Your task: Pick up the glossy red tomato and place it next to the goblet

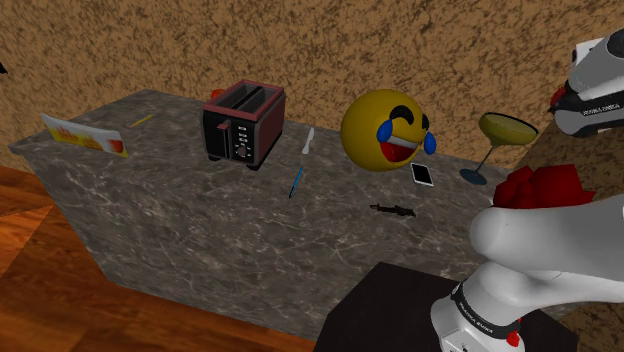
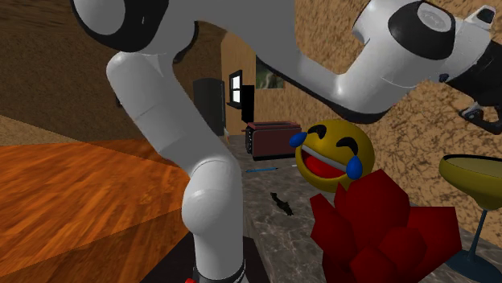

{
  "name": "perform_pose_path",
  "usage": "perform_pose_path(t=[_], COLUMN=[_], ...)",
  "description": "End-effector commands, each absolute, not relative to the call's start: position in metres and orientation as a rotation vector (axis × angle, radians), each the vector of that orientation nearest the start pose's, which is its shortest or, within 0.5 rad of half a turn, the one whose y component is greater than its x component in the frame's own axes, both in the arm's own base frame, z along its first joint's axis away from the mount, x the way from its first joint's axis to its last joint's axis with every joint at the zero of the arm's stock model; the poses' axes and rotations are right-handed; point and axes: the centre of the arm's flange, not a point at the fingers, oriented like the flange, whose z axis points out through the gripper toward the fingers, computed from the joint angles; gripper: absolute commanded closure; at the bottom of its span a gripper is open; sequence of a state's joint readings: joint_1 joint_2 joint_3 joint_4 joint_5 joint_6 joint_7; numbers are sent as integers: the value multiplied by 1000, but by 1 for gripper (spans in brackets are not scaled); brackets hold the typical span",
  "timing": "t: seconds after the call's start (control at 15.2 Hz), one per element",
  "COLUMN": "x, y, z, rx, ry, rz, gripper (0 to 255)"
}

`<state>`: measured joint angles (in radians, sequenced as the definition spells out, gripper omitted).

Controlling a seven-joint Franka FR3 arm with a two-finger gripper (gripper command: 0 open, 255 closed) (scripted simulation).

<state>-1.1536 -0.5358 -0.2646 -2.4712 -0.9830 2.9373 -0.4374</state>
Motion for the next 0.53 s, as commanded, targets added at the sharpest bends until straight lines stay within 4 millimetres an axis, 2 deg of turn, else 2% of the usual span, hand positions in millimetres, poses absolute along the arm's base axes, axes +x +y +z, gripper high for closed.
perform_pose_path(t=[0.0, 0.26, 0.46], x=[86, 59, 59], y=[-440, -488, -488], z=[575, 575, 559], rx=[2076, 2076, 2076], ry=[-156, -156, -156], rz=[174, 174, 174], gripper=[255, 255, 255])
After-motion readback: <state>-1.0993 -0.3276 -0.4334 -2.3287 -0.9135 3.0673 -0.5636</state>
